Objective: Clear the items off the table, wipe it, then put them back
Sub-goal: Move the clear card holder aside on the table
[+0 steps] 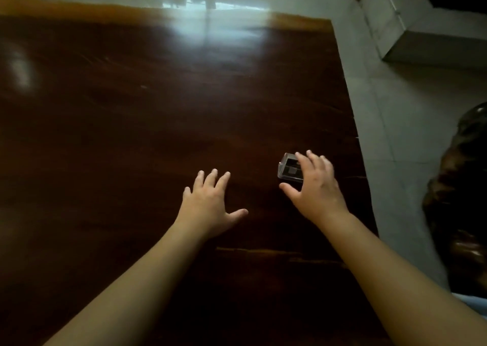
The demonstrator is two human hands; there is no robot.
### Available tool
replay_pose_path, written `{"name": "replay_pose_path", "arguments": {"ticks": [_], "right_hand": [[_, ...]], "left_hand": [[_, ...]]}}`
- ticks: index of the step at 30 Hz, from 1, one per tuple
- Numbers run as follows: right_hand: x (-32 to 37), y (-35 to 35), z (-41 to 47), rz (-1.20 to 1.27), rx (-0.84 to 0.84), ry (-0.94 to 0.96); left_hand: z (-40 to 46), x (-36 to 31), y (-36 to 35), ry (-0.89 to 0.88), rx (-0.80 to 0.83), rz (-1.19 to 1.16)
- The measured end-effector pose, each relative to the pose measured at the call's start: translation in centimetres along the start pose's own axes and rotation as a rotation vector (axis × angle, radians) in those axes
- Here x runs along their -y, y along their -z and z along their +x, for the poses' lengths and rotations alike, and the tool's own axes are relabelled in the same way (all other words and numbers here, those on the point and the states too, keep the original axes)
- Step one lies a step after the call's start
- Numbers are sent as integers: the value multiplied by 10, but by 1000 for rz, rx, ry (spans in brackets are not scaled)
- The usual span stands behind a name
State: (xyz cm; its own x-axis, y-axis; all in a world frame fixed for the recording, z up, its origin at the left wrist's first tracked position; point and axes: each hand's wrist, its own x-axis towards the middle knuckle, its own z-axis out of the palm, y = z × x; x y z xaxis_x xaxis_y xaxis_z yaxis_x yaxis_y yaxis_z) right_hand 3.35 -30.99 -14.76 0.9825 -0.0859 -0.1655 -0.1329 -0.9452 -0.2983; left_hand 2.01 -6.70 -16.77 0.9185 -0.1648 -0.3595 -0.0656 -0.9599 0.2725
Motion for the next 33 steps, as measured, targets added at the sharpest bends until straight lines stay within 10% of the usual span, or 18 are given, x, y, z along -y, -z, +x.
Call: {"name": "replay_pose_path", "arguments": {"ticks": [33], "right_hand": [[13, -11, 46, -44, 85, 169]], "left_hand": [[-16, 64, -2, 158, -113, -63]]}}
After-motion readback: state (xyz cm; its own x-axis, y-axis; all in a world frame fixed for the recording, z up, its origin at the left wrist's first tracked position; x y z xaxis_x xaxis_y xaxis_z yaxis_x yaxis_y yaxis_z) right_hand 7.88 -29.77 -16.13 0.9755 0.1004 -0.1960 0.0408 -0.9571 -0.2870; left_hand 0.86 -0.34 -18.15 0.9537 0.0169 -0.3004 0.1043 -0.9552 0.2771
